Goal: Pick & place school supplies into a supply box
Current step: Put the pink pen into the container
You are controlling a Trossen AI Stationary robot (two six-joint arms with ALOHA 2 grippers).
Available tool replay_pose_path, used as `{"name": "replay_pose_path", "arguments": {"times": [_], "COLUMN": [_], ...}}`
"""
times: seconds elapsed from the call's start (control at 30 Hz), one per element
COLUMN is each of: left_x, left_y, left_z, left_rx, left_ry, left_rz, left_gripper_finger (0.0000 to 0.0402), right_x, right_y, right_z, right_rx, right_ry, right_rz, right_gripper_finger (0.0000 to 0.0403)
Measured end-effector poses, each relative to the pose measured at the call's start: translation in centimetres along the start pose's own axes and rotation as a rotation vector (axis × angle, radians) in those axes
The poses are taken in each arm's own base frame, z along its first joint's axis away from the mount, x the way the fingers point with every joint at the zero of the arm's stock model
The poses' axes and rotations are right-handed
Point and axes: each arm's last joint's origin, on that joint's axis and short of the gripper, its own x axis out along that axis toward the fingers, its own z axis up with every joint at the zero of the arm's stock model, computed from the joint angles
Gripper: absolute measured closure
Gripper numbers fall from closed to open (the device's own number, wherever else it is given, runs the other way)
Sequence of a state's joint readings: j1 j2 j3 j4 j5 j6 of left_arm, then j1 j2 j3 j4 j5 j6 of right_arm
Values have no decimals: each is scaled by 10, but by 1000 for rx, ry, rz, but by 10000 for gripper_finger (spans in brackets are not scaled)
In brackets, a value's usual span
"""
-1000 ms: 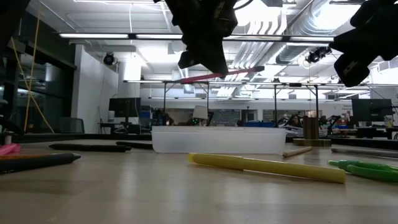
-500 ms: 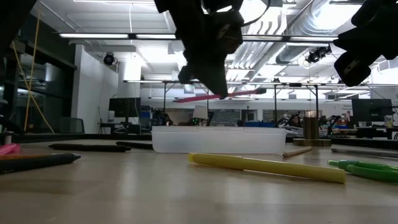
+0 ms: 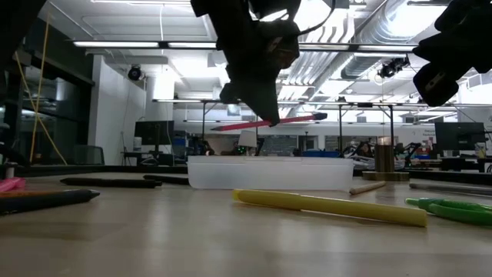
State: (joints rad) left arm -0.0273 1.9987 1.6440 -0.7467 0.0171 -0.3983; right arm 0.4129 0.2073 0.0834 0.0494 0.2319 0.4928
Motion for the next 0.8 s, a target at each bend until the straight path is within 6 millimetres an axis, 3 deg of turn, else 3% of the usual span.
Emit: {"name": "replay_pose_path", "arguments": {"times": [0.27,0.8], "left_x": [20,20], "left_y": [1,2], "left_z": [-5,-5], "left_rx": [-2,-2], "left_ry": [66,69], "left_rz": [-18,-3], "left_gripper_finger": [360,360], "right_x": [0,0], "right_y": [0,0], "right_z": [0,0], "right_rx": [1,4], "right_ry": [0,-1], "right_rz": [-1,0], "right_gripper_finger": [391,391]}}
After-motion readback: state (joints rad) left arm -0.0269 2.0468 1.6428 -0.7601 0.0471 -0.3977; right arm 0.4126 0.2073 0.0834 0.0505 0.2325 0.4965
